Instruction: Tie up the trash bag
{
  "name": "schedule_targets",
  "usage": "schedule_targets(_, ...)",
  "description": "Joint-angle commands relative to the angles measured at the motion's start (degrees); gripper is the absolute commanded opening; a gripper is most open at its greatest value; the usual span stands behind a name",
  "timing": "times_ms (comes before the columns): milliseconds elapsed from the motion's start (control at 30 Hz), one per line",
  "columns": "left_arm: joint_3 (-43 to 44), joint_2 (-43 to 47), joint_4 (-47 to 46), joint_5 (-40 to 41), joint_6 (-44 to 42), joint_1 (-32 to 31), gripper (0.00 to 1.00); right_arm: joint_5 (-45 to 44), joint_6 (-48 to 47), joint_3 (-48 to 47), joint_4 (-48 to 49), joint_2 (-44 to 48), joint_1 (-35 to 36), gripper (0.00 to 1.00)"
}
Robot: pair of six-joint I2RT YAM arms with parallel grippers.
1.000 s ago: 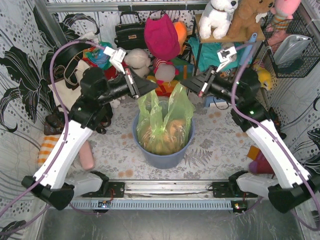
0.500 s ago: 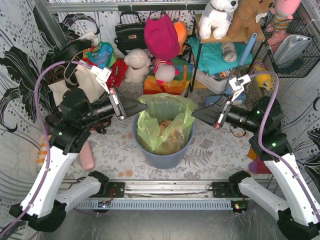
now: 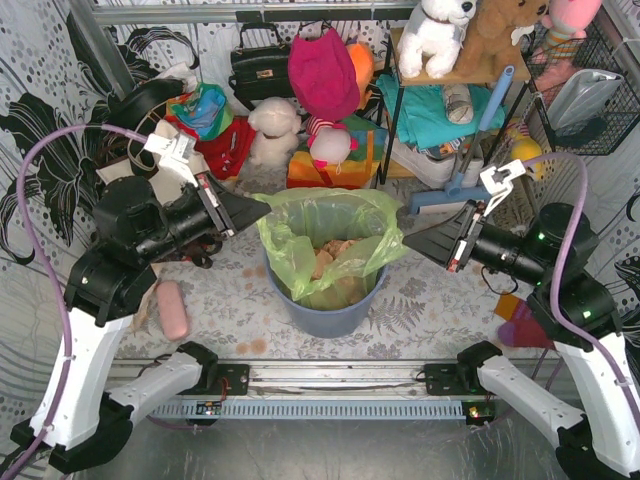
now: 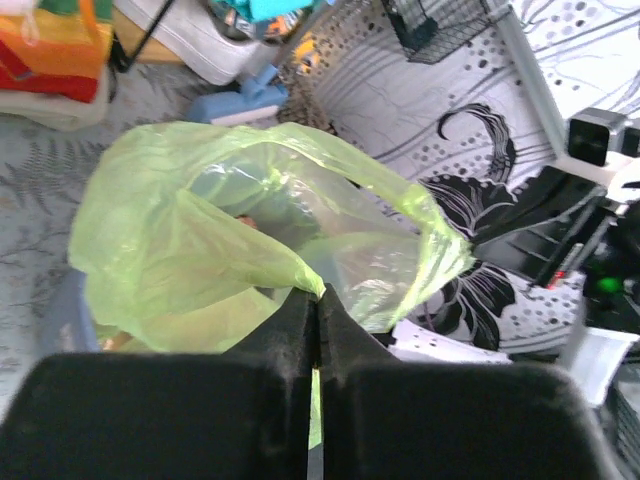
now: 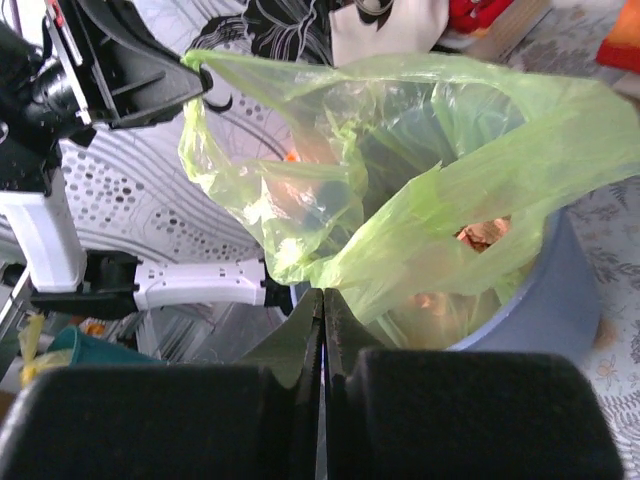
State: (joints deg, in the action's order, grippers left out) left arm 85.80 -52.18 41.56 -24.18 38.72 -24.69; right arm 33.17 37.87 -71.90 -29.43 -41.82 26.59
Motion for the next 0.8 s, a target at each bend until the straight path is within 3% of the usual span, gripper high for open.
schedule_targets(0,4.0,0.4,2.1,7.0,-1.5,0.2,0.13,-6.7,0.1,-5.6,-4.7,-1.8,0.0,0.01)
schedule_targets(167,5.3,0.4,-2.8,2.3,0.6,0.2,0.31,-7.4,3.3,-8.5,-5.7,-4.6,0.0,0.45)
schedule_targets(233,5.9,0.4,-2.7,2.2,0.7,0.2,0.4,-9.2,4.7,-9.2,-7.6,-5.4,0.0,0.52)
schedule_targets(300,7.0,0.3,-0.4,4.6,0.5,0.2,0.54,-11.2,6.5,-9.7,-10.3,-6.4,0.0,0.56)
schedule_targets(433,8.6,-0.8,5.7,10.3,0.4,0.2,0.72,-12.6,8.4,-8.3,-13.0,-7.3,0.0,0.62)
schedule_targets(767,6.1,-3.4,8.2,3.1,1.6,0.2,0.79,-12.3,9.0,-4.9,-13.0,-6.7,0.0,0.64)
